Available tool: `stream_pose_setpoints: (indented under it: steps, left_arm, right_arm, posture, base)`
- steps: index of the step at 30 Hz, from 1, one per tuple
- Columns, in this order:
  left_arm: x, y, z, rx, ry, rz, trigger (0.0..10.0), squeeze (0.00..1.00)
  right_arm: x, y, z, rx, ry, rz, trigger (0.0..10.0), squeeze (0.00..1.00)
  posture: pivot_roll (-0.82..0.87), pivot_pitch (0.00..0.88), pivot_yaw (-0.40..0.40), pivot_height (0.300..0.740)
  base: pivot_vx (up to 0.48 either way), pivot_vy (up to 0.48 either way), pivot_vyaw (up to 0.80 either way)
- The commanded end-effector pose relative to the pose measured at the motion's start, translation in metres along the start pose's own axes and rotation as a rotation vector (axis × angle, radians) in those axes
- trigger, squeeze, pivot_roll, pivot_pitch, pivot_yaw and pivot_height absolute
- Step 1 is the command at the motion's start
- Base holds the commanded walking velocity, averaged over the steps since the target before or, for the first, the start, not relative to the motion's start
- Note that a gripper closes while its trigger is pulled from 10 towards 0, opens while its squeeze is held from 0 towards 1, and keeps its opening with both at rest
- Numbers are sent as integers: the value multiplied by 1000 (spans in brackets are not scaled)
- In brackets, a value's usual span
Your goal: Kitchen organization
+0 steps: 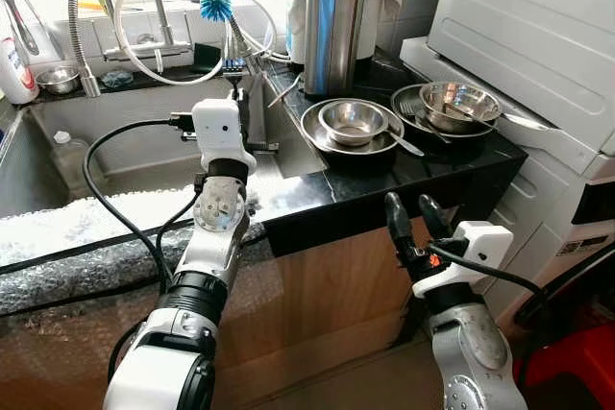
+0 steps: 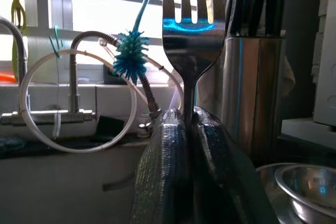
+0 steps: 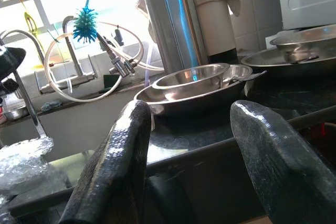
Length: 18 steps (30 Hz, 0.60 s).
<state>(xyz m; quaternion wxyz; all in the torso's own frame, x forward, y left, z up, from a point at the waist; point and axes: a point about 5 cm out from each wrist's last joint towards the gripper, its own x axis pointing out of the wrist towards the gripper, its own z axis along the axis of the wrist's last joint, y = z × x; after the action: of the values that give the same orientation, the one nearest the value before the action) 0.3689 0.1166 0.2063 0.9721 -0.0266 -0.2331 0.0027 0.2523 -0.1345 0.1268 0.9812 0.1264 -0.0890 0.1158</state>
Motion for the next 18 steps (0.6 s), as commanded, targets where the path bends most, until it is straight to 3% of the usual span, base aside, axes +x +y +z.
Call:
stream_pose_setpoints:
  steps: [1,18]
  left_arm:
    - [3,-1,-1,-30,21,10,10000,0]
    - [-3,-22,-20,-95,161,-149,10000,0]
  right_arm:
    - [1,1,0,-7,-1,4,10000,0]
    - [1,1,-1,-12,-3,2,10000,0]
  posture:
    - [-136,0,10,740]
    - [-135,0,13,740]
  base:
    - [0,0,0]
    - [0,0,0]
